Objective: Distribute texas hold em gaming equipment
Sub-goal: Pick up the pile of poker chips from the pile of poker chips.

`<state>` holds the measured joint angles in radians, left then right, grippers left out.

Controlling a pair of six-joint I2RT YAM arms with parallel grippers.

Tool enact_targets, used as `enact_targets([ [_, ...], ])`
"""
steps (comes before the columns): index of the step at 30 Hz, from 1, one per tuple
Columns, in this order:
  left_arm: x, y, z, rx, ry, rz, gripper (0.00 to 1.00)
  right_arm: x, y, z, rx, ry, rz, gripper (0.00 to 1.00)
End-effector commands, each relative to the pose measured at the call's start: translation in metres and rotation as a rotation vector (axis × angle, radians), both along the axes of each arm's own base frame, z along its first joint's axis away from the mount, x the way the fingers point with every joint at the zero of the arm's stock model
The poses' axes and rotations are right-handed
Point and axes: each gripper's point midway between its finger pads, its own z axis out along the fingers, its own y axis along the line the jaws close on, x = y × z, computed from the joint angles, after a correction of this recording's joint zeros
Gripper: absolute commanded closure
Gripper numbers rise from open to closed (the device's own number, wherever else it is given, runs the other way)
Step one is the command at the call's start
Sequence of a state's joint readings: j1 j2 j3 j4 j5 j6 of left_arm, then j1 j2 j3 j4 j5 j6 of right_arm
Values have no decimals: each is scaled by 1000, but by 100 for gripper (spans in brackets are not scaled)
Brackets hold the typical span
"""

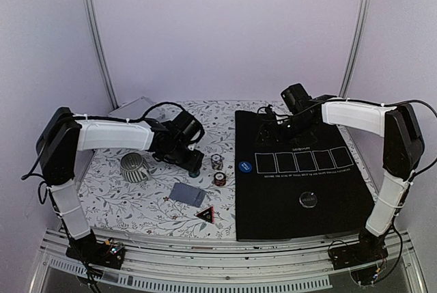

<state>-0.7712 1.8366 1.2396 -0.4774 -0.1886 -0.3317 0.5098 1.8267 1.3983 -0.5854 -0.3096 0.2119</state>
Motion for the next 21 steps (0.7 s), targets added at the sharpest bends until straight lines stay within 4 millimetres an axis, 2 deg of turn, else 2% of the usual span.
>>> enact_targets([
  [1, 2, -2, -2, -5, 15, -17, 42, -1, -4, 7, -13, -26, 6, 1],
  [4, 3, 1, -5, 7, 15, -14, 40, -1, -3, 8, -10, -26, 9, 1],
  [10, 4, -4, -11, -6, 26, -29, 46, -3, -2, 7, -9, -25, 15, 1],
  [14, 5, -3, -15, 1, 31, -28, 50, -4, -4, 8, -12, -26, 10, 1],
  [17, 5, -4, -14, 1, 27, -29, 58, -4, -4, 8, -12, -29, 12, 1],
  [21, 6, -3, -10, -3, 19, -26, 63, -3, -4, 8, -11, -28, 12, 1],
])
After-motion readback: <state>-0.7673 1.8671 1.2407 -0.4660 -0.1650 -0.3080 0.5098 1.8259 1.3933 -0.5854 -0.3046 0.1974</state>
